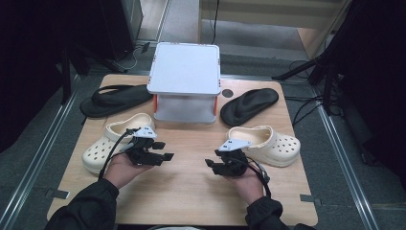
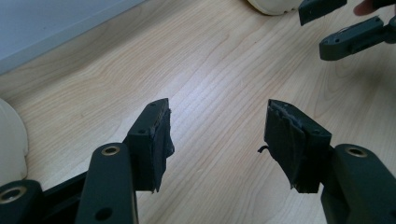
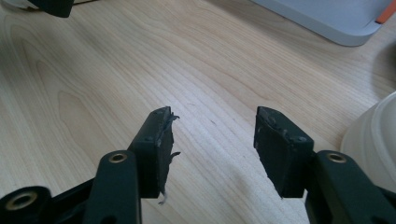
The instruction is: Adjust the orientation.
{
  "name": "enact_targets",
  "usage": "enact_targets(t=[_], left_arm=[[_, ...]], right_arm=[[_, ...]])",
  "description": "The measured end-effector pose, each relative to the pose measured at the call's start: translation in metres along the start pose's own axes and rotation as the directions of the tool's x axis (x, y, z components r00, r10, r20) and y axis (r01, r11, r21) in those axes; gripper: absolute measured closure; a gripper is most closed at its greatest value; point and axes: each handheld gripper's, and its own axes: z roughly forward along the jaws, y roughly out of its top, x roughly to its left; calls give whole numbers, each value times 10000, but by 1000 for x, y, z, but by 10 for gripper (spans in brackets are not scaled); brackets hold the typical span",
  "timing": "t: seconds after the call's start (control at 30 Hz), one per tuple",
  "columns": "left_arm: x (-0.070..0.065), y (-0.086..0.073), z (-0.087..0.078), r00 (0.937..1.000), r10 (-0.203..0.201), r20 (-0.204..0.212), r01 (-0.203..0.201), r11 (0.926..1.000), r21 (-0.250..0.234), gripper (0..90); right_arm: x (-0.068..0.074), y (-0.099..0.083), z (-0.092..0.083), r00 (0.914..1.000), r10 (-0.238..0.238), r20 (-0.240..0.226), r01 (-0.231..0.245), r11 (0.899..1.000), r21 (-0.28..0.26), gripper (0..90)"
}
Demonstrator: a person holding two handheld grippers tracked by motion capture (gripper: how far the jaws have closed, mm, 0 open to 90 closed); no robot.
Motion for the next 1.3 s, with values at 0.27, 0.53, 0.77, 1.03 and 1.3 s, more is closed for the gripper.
enact_targets(t=[0.27,0.53,0.77,1.03,1.3], left_arm=[[0,1,0,10000,-46,52,46,10000,54,429],[3,1,0,9991,-258,326,248,9992,309,440],[2,1,1,9993,-164,344,150,9991,405,441],[3,1,0,9991,-231,359,215,9989,428,448],[4,1,0,9991,-230,356,212,9985,498,454]], right_arm=[[0,0,-1,9999,-102,71,103,9999,-86,451],[1,0,-1,9998,-178,75,178,9998,-55,448],[1,-1,0,9997,-224,111,225,9997,-67,444],[1,-1,0,9999,-112,-42,112,9999,23,444],[1,-1,1,9998,-126,-158,128,9998,123,444]])
